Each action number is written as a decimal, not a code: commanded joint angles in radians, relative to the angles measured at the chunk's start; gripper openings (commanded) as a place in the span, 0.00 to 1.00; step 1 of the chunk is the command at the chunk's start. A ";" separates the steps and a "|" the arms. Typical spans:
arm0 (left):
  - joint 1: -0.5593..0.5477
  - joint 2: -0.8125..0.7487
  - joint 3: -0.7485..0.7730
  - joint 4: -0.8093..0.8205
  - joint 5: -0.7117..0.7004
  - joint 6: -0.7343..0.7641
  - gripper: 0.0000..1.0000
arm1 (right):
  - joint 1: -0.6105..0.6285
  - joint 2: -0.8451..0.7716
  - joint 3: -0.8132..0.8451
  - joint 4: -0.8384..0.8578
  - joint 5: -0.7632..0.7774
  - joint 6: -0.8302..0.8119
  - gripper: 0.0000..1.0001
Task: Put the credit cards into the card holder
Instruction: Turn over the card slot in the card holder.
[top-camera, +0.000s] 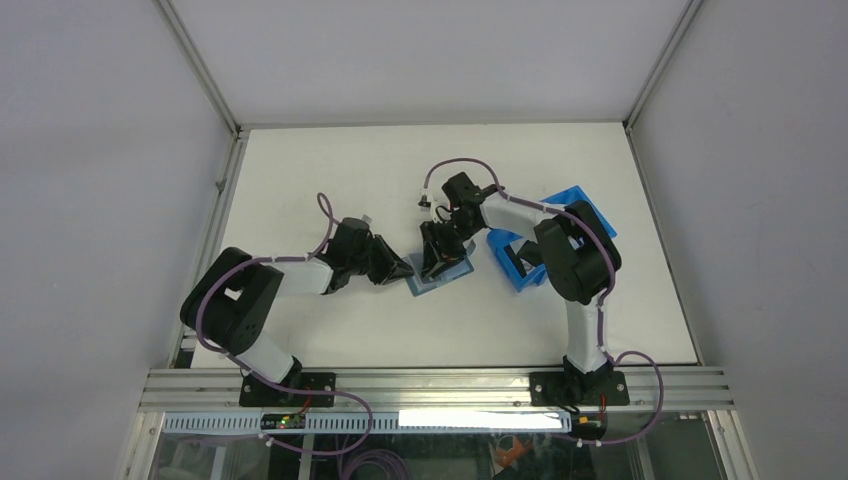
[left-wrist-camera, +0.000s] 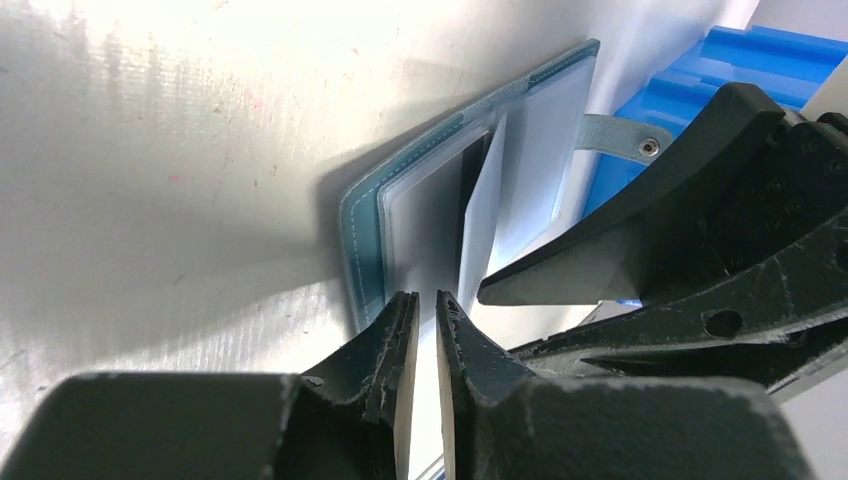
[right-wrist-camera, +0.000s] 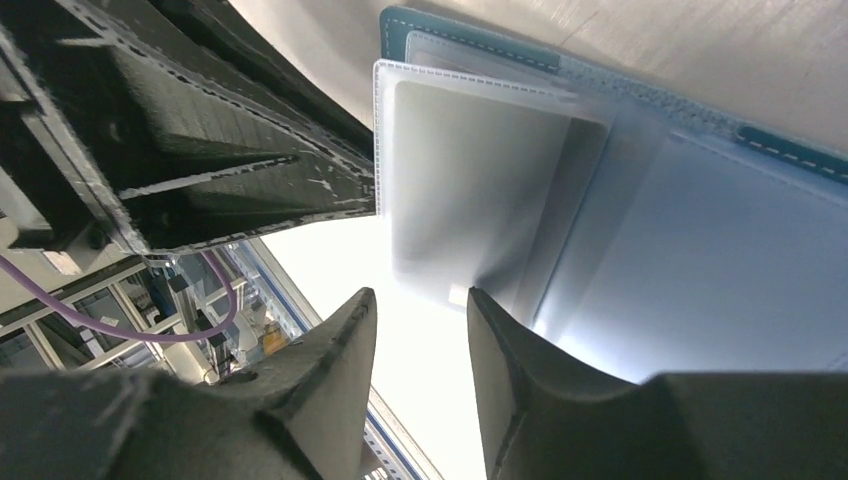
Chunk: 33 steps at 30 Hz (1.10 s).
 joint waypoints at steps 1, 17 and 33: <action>0.014 -0.066 -0.013 0.026 0.001 -0.012 0.14 | 0.008 -0.007 0.042 -0.018 0.026 -0.025 0.42; 0.025 -0.166 -0.019 -0.098 -0.039 0.046 0.13 | 0.060 -0.041 0.068 -0.075 0.278 -0.131 0.23; 0.031 -0.367 0.008 -0.107 -0.022 0.182 0.16 | -0.059 -0.224 0.224 -0.401 -0.110 -0.515 0.37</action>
